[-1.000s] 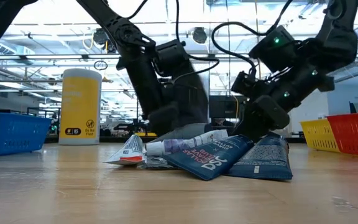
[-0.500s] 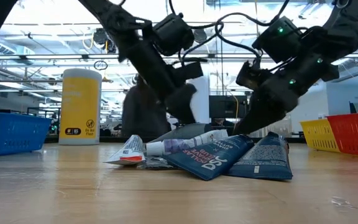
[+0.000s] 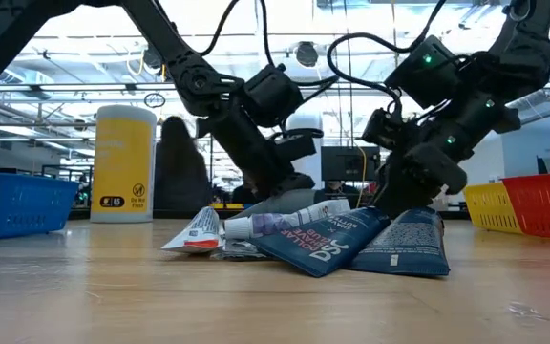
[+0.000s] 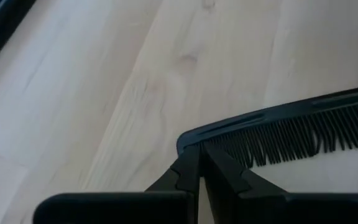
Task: Pick & Place Travel size toiletries
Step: Put the black comb into the red basket
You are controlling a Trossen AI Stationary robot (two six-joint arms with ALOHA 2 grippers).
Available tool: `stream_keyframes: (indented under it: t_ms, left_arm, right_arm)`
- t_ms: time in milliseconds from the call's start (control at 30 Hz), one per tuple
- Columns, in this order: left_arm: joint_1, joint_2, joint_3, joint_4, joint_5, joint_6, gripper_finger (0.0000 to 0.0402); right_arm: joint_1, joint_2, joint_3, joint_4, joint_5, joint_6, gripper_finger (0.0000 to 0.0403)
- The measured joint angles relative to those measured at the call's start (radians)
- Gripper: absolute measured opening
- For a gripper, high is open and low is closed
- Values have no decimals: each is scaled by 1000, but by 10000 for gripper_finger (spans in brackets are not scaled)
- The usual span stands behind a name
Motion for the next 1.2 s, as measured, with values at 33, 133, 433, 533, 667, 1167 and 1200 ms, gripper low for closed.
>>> stream_keyframes:
  t_ms: [33, 133, 433, 533, 667, 1167, 1200]
  left_arm:
    - [-3, -2, 0, -21, 0, -5, 26]
    - [-16, -20, 0, -68, -15, -43, 26]
    - [-80, -101, -3, -100, -69, -74, 26]
    - [-103, -112, -3, -99, -52, -80, 26]
    - [-128, -108, -3, -79, 84, -21, 26]
    - [-58, 9, -1, 22, -97, -44, 26]
    - [-56, 3, 0, 0, -91, -53, 26]
  right_arm:
    - [-1, -3, 0, -9, 2, 0, 93]
    - [-3, -21, 0, -74, 59, 4, 91]
    - [-3, -96, 1, -153, 126, 72, 94]
    - [-3, -97, 0, -147, 123, 122, 106]
    - [-3, -74, -4, -85, 124, 144, 136]
    - [-7, 86, -37, 190, 227, 18, 203]
    - [-7, 85, -36, 175, 245, 9, 201]
